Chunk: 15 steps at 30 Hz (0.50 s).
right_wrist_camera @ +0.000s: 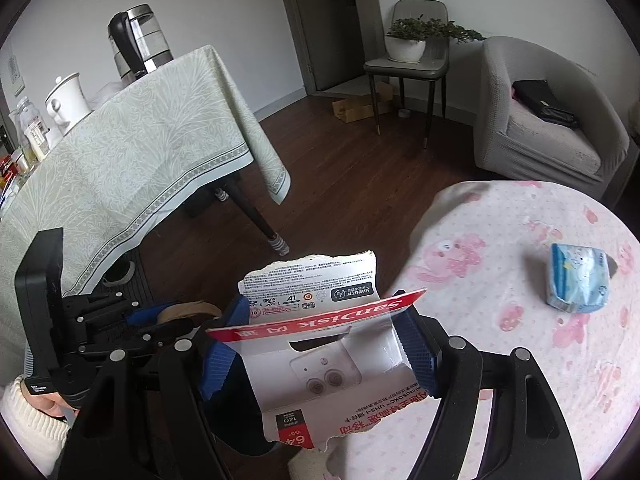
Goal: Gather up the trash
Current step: 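Carry the tape roll and SanDisk card over the teal bin with both tools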
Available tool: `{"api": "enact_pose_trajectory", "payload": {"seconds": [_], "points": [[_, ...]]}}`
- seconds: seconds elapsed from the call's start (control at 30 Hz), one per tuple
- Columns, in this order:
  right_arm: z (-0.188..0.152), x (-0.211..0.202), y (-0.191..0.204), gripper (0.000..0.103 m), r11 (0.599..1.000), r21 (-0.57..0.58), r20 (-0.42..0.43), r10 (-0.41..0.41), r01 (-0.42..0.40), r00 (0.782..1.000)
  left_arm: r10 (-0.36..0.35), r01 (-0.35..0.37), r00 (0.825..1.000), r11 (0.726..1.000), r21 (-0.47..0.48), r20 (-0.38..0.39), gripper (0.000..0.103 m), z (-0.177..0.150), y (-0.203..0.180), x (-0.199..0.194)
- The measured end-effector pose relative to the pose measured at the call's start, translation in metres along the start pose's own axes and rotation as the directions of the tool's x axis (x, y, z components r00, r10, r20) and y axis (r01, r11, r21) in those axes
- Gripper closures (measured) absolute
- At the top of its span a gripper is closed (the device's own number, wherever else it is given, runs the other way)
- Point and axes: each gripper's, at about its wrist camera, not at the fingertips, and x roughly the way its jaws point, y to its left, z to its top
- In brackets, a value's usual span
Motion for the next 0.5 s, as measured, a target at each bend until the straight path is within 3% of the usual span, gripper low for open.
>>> {"api": "enact_pose_trajectory", "payload": {"seconds": [0.13, 0.3, 0.43, 0.5], "points": [[0.0, 0.017, 0.023, 0.029, 0.999, -0.033, -0.022, 0.017, -0.018, 1.0, 0.026, -0.027, 0.999, 0.999, -0.02, -0.047, 0.079, -0.02, 0.016, 0.009], [-0.008, 0.048, 0.036, 0.029, 0.998, 0.008, -0.079, 0.07, -0.069, 0.994, 0.028, -0.037, 0.992, 0.997, -0.072, -0.121, 0.079, -0.047, 0.039, 0.029], [-0.011, 0.069, 0.049, 0.029, 0.997, 0.01, -0.12, 0.082, -0.082, 0.989, -0.012, -0.015, 0.977, 0.992, -0.122, -0.213, 0.079, -0.07, 0.057, 0.052], [-0.013, 0.08, 0.056, 0.029, 0.997, 0.004, -0.141, 0.082, -0.082, 0.987, 0.009, -0.041, 0.968, 0.992, -0.12, -0.25, 0.079, -0.079, 0.063, 0.061]]}}
